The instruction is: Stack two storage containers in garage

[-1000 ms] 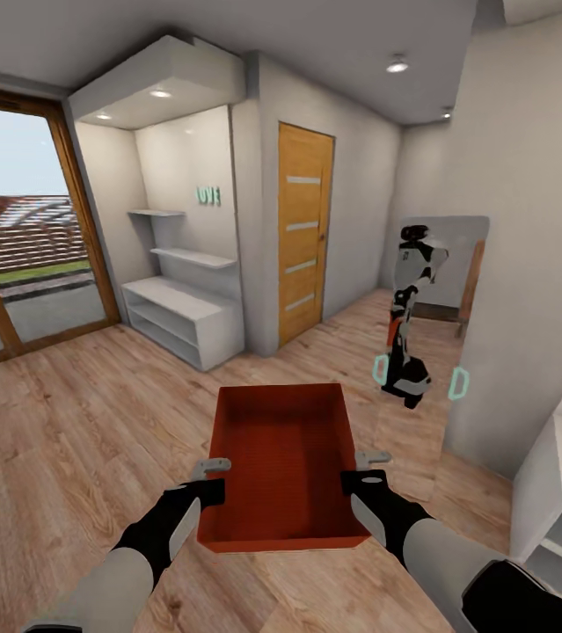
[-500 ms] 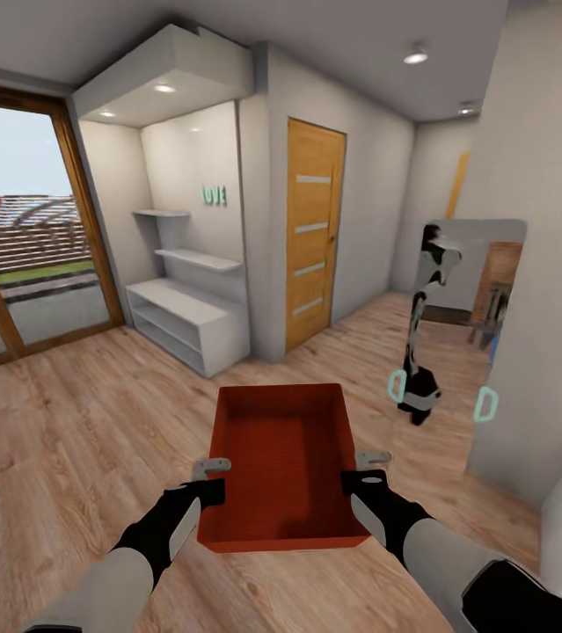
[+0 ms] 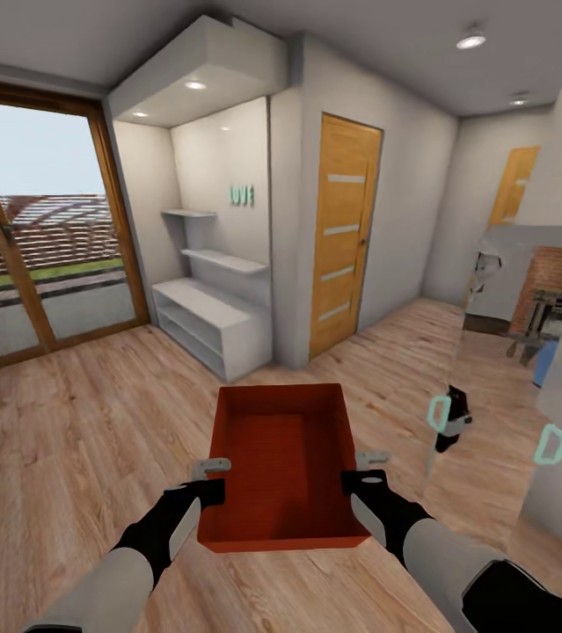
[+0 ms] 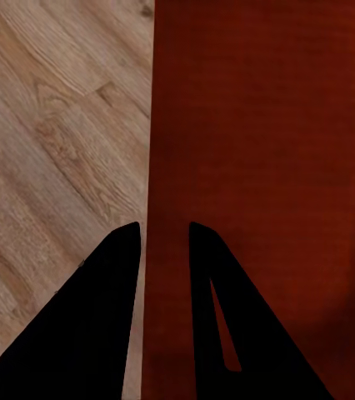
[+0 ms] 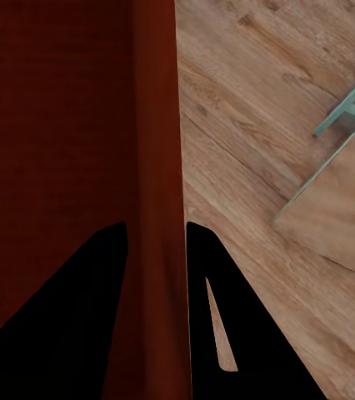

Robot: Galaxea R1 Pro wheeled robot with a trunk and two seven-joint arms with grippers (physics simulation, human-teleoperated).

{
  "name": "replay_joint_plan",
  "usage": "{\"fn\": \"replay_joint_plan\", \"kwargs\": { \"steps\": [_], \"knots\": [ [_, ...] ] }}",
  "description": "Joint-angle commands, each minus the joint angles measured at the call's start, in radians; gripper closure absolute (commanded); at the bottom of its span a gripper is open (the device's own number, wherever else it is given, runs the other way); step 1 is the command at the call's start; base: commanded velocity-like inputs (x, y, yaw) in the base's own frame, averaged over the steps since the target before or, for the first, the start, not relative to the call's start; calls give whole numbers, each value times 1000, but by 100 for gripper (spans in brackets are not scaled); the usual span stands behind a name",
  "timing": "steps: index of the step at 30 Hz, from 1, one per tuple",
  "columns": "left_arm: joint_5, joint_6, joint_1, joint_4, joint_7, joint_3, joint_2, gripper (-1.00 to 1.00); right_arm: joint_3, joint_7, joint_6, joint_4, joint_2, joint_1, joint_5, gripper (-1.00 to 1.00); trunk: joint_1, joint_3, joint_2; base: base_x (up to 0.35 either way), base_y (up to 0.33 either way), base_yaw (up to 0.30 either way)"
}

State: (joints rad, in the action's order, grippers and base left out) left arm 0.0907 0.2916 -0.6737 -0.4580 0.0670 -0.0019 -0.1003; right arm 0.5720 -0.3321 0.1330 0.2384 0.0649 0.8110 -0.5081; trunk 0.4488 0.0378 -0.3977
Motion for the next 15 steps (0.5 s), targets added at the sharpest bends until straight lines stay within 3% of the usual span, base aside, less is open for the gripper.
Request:
{"fn": "replay_joint_plan", "kwargs": {
  "steps": [1, 15],
  "knots": [
    [-19, 7, 0, -1, 13, -10, 7, 100, -1, -10, 8, 1, -5, 2, 15, 100, 1, 2, -2, 321, 0, 6],
    [-19, 7, 0, -1, 13, -10, 7, 100, -1, -10, 10, 2, -4, 2, 14, 100, 1, 2, -2, 321, 0, 1]
  ]
}}
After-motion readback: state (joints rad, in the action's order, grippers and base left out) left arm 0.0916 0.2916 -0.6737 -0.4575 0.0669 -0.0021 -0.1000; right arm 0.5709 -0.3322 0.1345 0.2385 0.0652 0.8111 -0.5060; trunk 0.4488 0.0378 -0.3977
